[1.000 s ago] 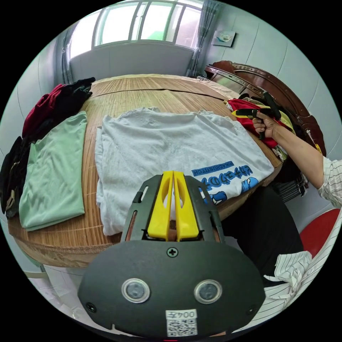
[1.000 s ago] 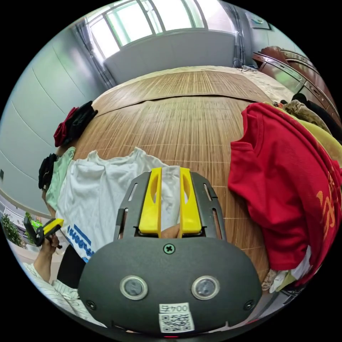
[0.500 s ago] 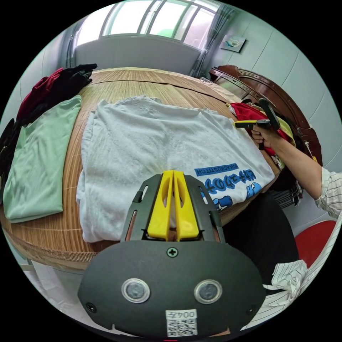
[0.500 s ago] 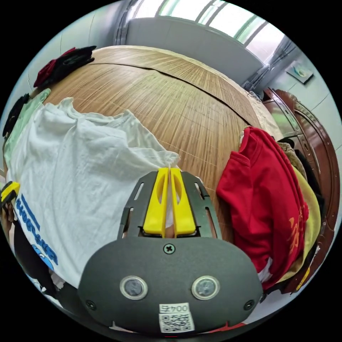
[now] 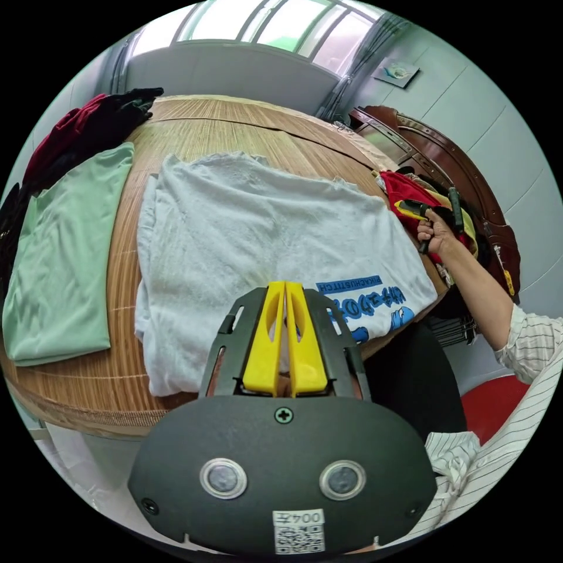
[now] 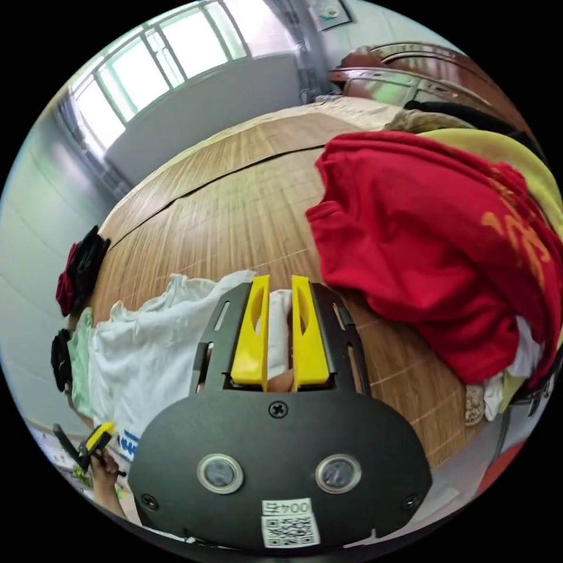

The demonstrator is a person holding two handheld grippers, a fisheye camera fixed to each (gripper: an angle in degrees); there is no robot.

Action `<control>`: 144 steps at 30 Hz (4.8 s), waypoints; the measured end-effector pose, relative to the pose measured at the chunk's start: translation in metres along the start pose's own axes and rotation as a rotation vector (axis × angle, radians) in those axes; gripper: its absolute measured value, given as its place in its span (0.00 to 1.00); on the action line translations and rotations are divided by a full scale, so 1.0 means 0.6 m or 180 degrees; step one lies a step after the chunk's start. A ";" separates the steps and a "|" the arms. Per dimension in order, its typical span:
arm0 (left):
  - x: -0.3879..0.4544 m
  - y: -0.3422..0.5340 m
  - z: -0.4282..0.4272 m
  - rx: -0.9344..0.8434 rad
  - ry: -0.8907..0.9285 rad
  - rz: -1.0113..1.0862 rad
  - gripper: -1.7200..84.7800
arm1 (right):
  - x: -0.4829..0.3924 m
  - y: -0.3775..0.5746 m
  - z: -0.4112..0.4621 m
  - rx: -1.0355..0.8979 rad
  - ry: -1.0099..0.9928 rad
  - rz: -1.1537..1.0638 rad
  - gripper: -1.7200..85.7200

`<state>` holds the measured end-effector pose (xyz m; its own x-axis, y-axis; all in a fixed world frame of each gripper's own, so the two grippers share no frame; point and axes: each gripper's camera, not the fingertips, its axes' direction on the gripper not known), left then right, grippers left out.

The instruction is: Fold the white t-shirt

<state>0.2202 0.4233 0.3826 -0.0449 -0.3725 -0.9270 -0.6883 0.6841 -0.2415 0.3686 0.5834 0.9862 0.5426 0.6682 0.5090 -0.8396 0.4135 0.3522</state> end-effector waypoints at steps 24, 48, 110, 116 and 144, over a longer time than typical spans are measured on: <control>-0.226 -0.172 0.128 -0.0088 0.0712 -0.0685 0.02 | -0.151 -0.131 -0.051 -0.1175 -0.2303 -0.0094 0.02; -0.233 -0.322 0.190 -0.0478 0.0593 -0.0822 0.02 | -0.369 0.039 -0.294 -0.2310 -0.2035 -0.1492 0.02; -0.389 0.385 -0.201 0.0586 0.0998 -0.0814 0.03 | 0.153 0.011 -0.679 -0.0336 -0.1841 0.1110 0.01; -0.379 0.399 -0.190 0.0517 0.1265 -0.0929 0.03 | 0.109 0.065 -0.581 -0.0573 -0.1848 0.1183 0.03; -0.014 0.224 -0.116 0.0090 -0.0594 0.0675 0.02 | -0.731 0.402 -0.188 -0.0580 0.0836 -0.1923 0.07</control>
<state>0.0778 0.4747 0.3778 -0.0498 -0.0990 -0.9938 -0.6572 0.7525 -0.0420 -0.0745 0.4599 0.7592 0.9126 0.4058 0.0491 -0.3946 0.8432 0.3651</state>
